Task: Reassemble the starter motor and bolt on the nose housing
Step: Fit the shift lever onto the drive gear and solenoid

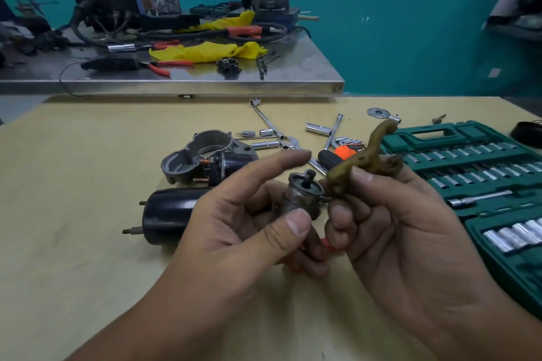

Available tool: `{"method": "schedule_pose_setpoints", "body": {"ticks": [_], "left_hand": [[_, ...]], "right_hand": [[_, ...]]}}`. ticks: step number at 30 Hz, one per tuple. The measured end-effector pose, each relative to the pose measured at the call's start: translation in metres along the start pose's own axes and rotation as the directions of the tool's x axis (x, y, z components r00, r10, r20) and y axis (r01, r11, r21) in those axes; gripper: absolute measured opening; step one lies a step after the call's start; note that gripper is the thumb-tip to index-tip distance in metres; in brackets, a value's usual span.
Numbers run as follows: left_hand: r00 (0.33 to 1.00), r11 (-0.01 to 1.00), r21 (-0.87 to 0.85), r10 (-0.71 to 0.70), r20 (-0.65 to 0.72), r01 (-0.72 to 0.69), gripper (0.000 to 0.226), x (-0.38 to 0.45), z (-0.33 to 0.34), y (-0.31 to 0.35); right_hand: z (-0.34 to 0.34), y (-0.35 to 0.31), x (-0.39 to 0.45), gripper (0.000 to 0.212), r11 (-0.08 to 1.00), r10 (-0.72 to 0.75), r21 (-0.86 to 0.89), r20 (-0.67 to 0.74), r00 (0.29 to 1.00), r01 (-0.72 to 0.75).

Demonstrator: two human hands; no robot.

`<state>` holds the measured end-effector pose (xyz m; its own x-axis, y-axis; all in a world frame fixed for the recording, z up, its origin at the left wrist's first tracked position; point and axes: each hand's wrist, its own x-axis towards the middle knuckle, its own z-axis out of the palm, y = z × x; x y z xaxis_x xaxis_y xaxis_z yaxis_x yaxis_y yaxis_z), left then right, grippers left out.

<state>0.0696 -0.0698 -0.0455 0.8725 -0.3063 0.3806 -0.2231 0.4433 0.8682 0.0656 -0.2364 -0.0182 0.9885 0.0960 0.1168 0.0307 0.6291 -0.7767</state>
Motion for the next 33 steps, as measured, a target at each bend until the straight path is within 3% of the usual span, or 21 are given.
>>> {"method": "schedule_pose_setpoints", "body": {"ticks": [6, 9, 14, 22, 29, 33], "left_hand": [[0.998, 0.999, 0.002, -0.039, 0.041, 0.039, 0.041, 0.000, -0.001, 0.003], [0.998, 0.999, -0.020, -0.036, 0.054, 0.037, 0.039, -0.001, -0.002, 0.004], [0.996, 0.991, -0.113, -0.065, 0.062, 0.072, 0.044, 0.000, 0.001, 0.007], [0.968, 0.930, -0.266, -0.242, 0.073, 0.253, 0.036, 0.001, -0.002, 0.016], [0.948, 0.943, -0.113, -0.318, -0.031, 0.313, 0.011, 0.001, 0.003, 0.017], [0.920, 0.921, -0.107, -0.383, -0.084, 0.374, 0.023, 0.003, 0.001, 0.021]], "right_hand": [[0.003, -0.003, -0.001, 0.010, 0.996, 0.064, 0.064, -0.052, 0.997, -0.060], [0.001, -0.002, -0.001, 0.048, 0.995, 0.065, 0.084, -0.056, 0.996, -0.060], [-0.001, -0.001, 0.000, 0.062, 0.994, 0.037, 0.096, 0.069, 0.997, -0.044], [0.000, 0.001, -0.001, 0.066, 0.999, 0.000, 0.044, 0.037, 0.999, -0.001], [0.003, 0.003, -0.004, 0.061, 0.997, -0.066, -0.037, 0.028, 0.997, 0.067], [0.002, 0.002, -0.002, 0.070, 0.989, -0.120, -0.090, -0.013, 0.993, 0.119]]}}
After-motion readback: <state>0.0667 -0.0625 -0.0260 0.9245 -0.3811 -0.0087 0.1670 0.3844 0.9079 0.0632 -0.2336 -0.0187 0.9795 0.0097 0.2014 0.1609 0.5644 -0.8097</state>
